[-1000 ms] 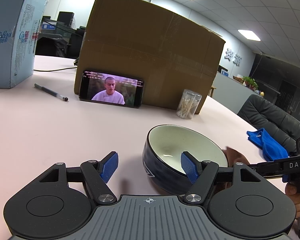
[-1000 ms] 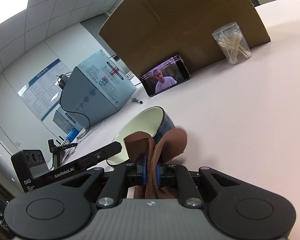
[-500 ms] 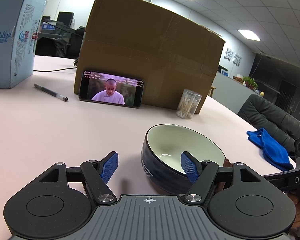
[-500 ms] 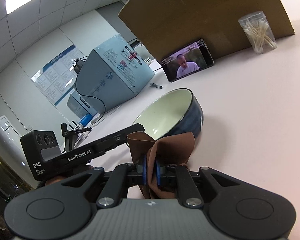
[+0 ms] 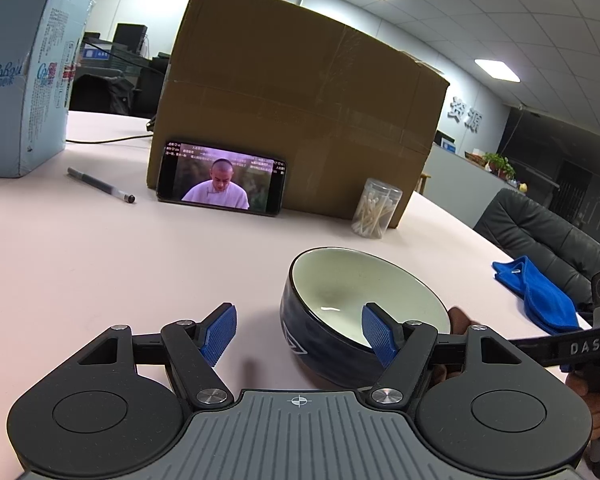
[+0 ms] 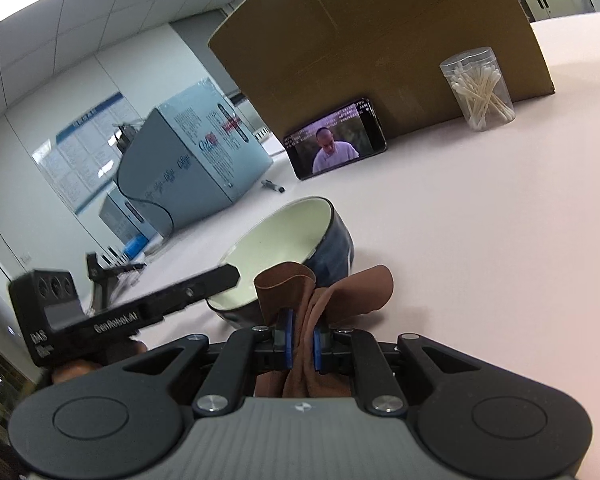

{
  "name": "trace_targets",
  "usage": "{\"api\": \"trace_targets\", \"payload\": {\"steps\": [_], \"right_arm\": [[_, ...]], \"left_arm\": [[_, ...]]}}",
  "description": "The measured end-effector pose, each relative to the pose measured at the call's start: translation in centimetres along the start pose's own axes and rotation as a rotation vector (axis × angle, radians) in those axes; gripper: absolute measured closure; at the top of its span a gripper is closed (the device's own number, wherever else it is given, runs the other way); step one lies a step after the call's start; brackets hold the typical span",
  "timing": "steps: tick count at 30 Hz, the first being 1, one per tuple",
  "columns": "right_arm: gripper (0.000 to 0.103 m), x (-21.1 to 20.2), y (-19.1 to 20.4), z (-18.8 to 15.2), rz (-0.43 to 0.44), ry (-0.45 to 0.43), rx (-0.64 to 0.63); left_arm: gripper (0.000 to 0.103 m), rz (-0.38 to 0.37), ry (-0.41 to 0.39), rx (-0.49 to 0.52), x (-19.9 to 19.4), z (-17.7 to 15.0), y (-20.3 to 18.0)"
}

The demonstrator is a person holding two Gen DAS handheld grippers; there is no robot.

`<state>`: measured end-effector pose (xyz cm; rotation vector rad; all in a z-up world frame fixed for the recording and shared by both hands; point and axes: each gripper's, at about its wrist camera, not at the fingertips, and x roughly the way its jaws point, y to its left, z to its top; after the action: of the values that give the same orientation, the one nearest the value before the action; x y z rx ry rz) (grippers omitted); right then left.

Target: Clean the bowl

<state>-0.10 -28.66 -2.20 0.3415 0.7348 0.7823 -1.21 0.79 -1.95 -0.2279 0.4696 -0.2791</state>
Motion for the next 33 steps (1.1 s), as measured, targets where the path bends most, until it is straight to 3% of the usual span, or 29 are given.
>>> {"api": "trace_targets", "payload": {"steps": [4,6,8,12,14,16,25,33], "right_arm": [[0.084,-0.4,0.6,-0.1,-0.058,0.002,-0.068],[0.073,-1.0,0.5,-0.1,-0.069,-0.007,-0.078],[0.054,-1.7,0.3,0.0,-0.072,-0.017,-0.082],[0.042,-2.7,-0.1,-0.1,-0.025,-0.021,-0.077],[0.029,-3.0,0.0,-0.2,-0.002,-0.016,-0.090],[0.024,-3.0,0.5,-0.3,0.010,-0.004,-0.115],[0.025,-2.2,2.4,-1.3,-0.044,0.042,-0.252],[0.059,-1.6,3.8,-2.2,-0.115,0.073,-0.368]], "left_arm": [[0.033,0.000,0.000,-0.001,-0.1,0.0,-0.1],[0.033,0.000,0.000,-0.001,-0.1,0.0,-0.1],[0.033,0.000,0.000,-0.001,-0.1,0.0,0.0],[0.033,0.000,0.000,-0.001,-0.1,-0.1,0.0],[0.033,0.000,-0.001,-0.001,-0.1,-0.1,0.0],[0.033,0.000,-0.001,-0.001,-0.2,-0.1,0.0],[0.033,0.000,-0.001,-0.002,0.0,0.0,0.1],[0.033,0.000,-0.002,-0.002,0.0,0.1,0.1]]}}
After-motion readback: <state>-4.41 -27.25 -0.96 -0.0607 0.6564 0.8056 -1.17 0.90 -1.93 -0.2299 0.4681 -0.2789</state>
